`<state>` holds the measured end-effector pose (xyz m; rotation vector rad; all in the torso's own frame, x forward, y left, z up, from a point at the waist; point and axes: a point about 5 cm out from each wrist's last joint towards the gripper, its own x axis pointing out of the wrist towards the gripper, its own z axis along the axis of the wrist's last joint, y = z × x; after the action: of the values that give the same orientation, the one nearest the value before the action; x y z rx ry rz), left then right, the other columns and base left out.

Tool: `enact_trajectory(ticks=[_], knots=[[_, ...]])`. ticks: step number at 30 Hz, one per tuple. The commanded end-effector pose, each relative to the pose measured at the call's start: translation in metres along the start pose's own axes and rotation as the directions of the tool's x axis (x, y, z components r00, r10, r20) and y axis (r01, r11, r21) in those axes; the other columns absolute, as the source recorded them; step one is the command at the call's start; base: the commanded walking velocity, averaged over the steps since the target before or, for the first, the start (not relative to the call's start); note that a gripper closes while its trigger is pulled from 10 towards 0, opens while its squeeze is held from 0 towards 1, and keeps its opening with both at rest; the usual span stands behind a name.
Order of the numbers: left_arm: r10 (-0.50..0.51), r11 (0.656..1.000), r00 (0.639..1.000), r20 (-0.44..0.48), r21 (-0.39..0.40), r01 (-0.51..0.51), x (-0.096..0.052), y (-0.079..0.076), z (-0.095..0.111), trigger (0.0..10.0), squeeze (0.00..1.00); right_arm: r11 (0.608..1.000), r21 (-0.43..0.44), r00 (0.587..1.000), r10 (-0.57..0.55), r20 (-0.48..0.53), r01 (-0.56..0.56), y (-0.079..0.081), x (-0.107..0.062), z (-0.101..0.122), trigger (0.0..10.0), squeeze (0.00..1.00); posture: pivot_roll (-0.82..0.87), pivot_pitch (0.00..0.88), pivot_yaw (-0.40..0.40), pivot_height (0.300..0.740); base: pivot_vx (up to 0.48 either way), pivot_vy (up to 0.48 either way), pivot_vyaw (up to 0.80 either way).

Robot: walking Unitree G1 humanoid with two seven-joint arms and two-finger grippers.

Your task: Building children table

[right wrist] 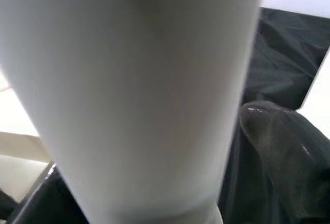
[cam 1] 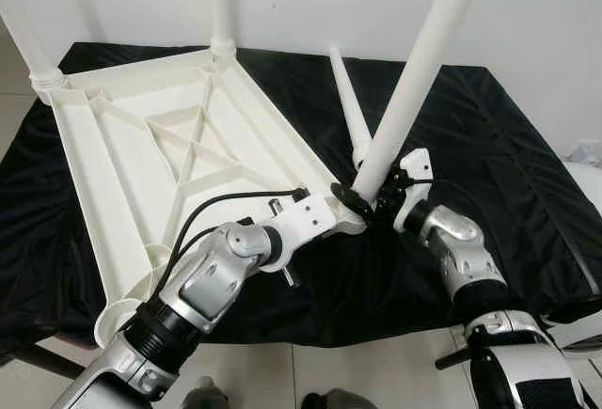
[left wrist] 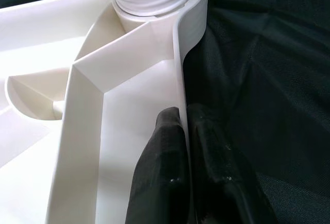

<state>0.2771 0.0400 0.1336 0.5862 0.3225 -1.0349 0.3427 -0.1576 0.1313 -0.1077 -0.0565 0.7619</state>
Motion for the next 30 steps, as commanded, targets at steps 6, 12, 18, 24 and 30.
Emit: enact_trajectory(ticks=[6,12,18,24,30], knots=[[-0.005,0.998,0.998,0.055,0.059,0.002,0.000,0.001,0.016,10.0,0.00,0.999,-0.013,0.999,0.044,-0.009,-0.044,-0.004,0.002,-0.001,0.0,0.00,0.05,0.000,-0.070,0.740,0.000,0.000,0.00],[-0.006,0.999,0.999,0.054,0.054,0.003,-0.001,0.000,0.015,10.0,0.00,0.998,-0.006,0.998,0.065,-0.010,-0.065,-0.004,0.000,-0.003,0.0,0.00,0.04,0.000,-0.071,0.740,0.000,0.000,0.00],[-0.010,0.999,0.998,0.057,0.052,0.007,0.000,-0.002,0.015,10.0,0.00,0.998,0.010,0.998,0.062,0.001,-0.062,0.000,-0.002,-0.007,0.0,0.00,0.04,0.000,-0.071,0.740,0.000,0.000,0.00],[-0.013,0.999,0.998,0.056,0.050,0.010,-0.001,-0.002,0.015,10.0,0.00,0.998,0.043,0.999,0.045,0.026,-0.046,0.005,-0.002,-0.011,10.0,0.00,0.04,0.000,-0.068,0.740,0.000,0.000,0.00],[-0.017,0.999,0.998,0.056,0.050,0.014,-0.001,-0.003,0.015,10.0,0.00,0.998,0.055,0.998,0.027,0.057,-0.031,0.014,0.000,-0.010,10.0,0.00,0.04,0.000,-0.069,0.740,0.000,0.000,0.00]])
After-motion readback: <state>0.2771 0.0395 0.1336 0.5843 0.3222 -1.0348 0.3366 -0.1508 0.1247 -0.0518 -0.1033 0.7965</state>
